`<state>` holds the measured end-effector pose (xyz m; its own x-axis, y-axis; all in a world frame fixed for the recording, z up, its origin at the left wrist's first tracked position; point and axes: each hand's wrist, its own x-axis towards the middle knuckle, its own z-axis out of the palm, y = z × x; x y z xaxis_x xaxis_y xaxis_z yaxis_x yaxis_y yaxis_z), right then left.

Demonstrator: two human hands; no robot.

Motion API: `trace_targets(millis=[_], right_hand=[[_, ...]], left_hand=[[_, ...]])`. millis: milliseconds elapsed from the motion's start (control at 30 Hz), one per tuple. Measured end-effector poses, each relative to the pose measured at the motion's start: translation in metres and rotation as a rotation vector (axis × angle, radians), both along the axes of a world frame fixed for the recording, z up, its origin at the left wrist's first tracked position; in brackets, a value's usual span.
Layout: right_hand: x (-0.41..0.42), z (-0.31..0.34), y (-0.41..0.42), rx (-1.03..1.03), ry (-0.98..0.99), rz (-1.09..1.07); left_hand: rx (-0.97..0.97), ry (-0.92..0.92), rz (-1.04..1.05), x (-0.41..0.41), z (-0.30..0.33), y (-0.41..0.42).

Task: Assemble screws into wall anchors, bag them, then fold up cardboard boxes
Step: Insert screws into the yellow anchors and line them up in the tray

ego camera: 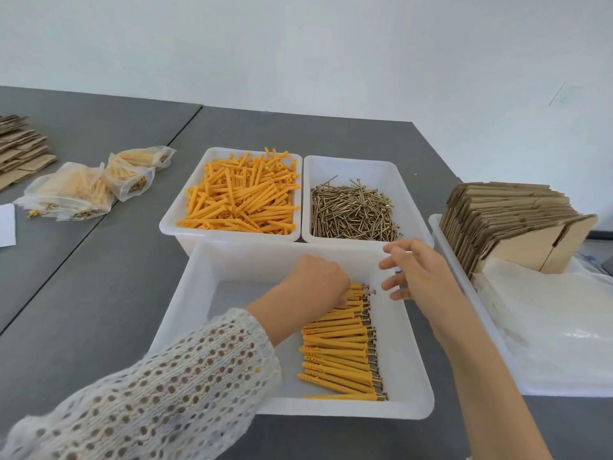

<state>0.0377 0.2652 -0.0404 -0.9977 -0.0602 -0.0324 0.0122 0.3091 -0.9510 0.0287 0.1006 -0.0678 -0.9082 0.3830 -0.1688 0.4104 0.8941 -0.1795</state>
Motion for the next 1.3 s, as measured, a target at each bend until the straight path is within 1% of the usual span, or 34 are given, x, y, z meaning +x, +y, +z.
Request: trace_targets(millis=[133, 267, 467, 800, 900, 1000, 1067, 1167, 1233, 1267, 1300], right_hand=[[0.001, -0.001, 0.002, 0.071, 0.015, 0.042], [-0.004, -0.002, 0.006, 0.079, 0.023, 0.031], [-0.008, -0.009, 0.007, 0.079, 0.029, -0.012], [-0.007, -0.016, 0.007, 0.081, 0.066, -0.030], [-0.008, -0.020, 0.007, 0.091, 0.087, -0.030], [-0.012, -0.020, 0.006, 0.106, 0.106, -0.048], [-0.020, -0.017, 0.006, 0.143, 0.145, -0.096], [-0.043, -0.012, 0.000, 0.268, 0.279, -0.165], [-0.066, -0.012, -0.008, 0.391, 0.388, -0.145], [-0.080, -0.013, -0.013, 0.460, 0.414, -0.110], [-0.095, -0.015, -0.018, 0.529, 0.406, -0.061]], left_hand=[[-0.063, 0.019, -0.048, -0.007, -0.012, 0.015], [-0.010, 0.037, -0.048, -0.007, -0.021, 0.014], [0.021, 0.067, -0.060, -0.008, -0.026, 0.021], [0.175, 0.157, -0.138, -0.009, -0.038, 0.022], [0.208, 0.154, -0.145, -0.011, -0.039, 0.018], [0.309, 0.208, -0.129, -0.012, -0.028, 0.006], [0.440, 0.301, -0.101, -0.015, -0.014, -0.010], [0.633, 0.528, 0.001, -0.022, 0.006, -0.044], [0.670, 0.647, 0.181, -0.029, 0.009, -0.070], [0.649, 0.658, 0.303, -0.032, 0.006, -0.083], [0.608, 0.630, 0.435, -0.034, 0.001, -0.094]])
